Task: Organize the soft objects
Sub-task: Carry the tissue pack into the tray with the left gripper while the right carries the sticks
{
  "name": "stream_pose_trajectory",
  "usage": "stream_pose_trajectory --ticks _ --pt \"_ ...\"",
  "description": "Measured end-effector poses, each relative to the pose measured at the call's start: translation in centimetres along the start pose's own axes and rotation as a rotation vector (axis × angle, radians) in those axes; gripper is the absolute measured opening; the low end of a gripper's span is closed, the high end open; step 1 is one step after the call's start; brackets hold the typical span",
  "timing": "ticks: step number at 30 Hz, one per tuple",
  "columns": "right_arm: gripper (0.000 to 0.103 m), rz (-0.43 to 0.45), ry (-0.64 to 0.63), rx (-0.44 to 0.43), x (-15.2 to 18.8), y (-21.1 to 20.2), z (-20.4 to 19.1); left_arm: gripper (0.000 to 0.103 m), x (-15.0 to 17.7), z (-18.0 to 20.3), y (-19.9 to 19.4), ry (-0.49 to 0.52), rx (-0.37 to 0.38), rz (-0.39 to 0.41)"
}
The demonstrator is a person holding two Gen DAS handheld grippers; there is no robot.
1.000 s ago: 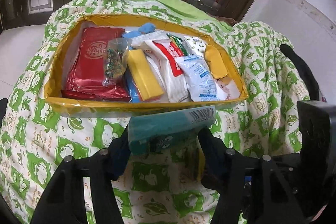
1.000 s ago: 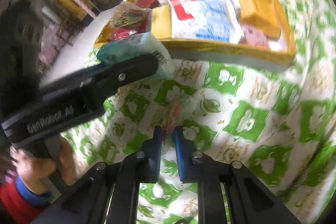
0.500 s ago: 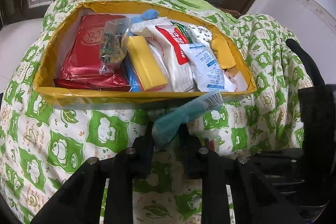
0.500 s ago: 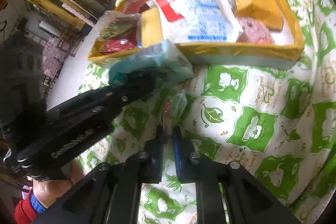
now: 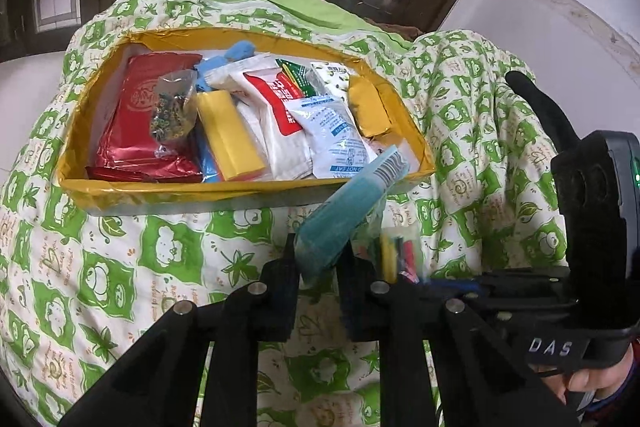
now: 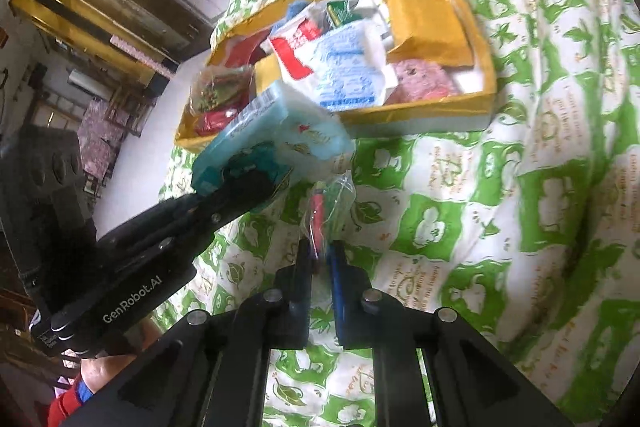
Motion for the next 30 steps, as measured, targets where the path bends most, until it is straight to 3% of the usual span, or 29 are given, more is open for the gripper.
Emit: stream_pose_trajectory --ticks 16,30 --pt "0.01 0.096 -0.006 0.003 -1.2 -4.0 -0.6 0.017 -2.1 0.0 -4.7 -0.013 0.021 0.093" --pt "0.01 0.136 -0.054 0.068 -6.7 -5.6 -2.7 0.017 -6.5 -4.3 -5.2 -0.098 -0.027 0.114"
Point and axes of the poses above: each gripper's, at about its wrist camera, not at the fingertips, and y roughly the way its jaws point, z to its right, x to its underside, the point moved 6 cm from there along y, roughly the way its jaws point, and after that the axes turned 13 degrees about -z, right-handed, at the moved point
